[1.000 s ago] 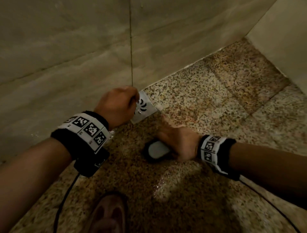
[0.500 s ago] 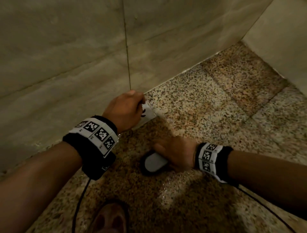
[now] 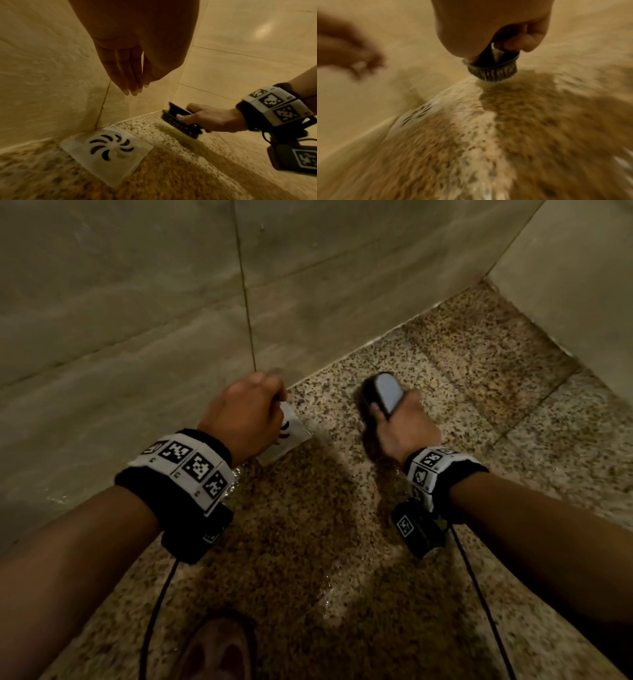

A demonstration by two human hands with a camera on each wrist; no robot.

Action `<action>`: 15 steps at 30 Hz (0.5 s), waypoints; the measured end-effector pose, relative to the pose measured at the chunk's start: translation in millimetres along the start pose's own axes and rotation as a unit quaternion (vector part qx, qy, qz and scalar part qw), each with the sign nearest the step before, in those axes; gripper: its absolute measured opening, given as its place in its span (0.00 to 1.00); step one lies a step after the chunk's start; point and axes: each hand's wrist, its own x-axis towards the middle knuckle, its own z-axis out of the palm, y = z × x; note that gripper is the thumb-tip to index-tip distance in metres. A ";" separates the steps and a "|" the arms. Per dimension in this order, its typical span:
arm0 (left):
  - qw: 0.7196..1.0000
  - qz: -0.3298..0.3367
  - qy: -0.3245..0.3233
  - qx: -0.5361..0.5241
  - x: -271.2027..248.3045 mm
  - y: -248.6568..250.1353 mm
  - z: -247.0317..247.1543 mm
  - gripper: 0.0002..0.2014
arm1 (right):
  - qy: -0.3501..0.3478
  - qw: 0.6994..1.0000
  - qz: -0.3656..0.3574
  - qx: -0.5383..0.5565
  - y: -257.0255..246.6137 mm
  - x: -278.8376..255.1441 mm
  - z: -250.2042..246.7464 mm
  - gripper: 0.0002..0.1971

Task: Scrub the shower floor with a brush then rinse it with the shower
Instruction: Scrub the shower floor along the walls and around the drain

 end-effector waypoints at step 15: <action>0.998 0.024 0.054 -0.005 9.1 9.8 -0.9 0.06 | -0.078 0.996 -0.044 -0.012 -54.5 -43.9 30.4 0.41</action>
